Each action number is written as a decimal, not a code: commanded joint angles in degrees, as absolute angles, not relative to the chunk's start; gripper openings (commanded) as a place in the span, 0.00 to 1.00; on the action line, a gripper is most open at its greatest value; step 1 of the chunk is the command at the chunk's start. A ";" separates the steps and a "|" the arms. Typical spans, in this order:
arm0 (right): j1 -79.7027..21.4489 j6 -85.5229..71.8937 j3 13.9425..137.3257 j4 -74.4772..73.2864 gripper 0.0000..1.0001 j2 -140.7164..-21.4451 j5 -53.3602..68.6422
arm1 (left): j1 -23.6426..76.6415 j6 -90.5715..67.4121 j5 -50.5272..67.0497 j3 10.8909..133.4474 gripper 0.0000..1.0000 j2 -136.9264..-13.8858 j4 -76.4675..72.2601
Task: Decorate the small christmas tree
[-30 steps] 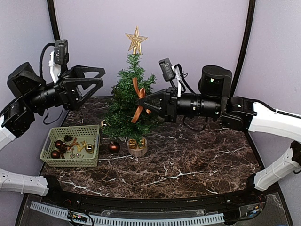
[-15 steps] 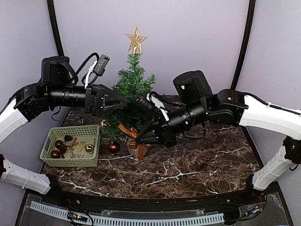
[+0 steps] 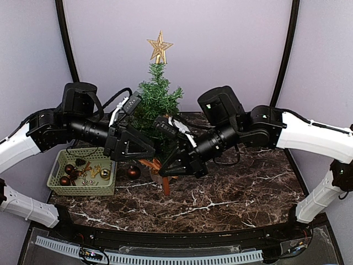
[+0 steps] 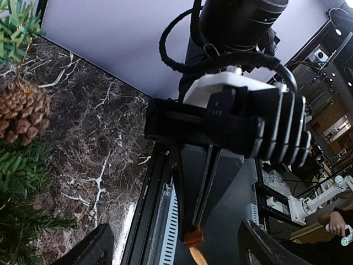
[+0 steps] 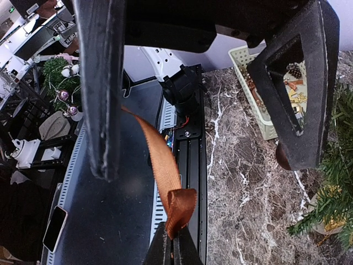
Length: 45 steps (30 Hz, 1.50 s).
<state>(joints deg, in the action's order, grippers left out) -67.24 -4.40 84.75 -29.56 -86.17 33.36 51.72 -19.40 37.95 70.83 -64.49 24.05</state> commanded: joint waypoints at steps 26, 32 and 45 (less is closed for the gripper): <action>-67.50 -3.87 85.65 -26.77 0.00 -84.17 34.84 | 55.35 -19.67 42.44 66.38 0.02 -64.53 19.86; -65.84 -6.73 79.73 -19.42 0.43 -79.46 30.29 | 55.29 -21.80 38.36 61.76 0.00 -60.34 14.22; -65.59 -26.34 46.05 38.98 0.75 -63.02 9.73 | 55.28 -28.91 19.55 44.31 0.00 -48.01 -19.84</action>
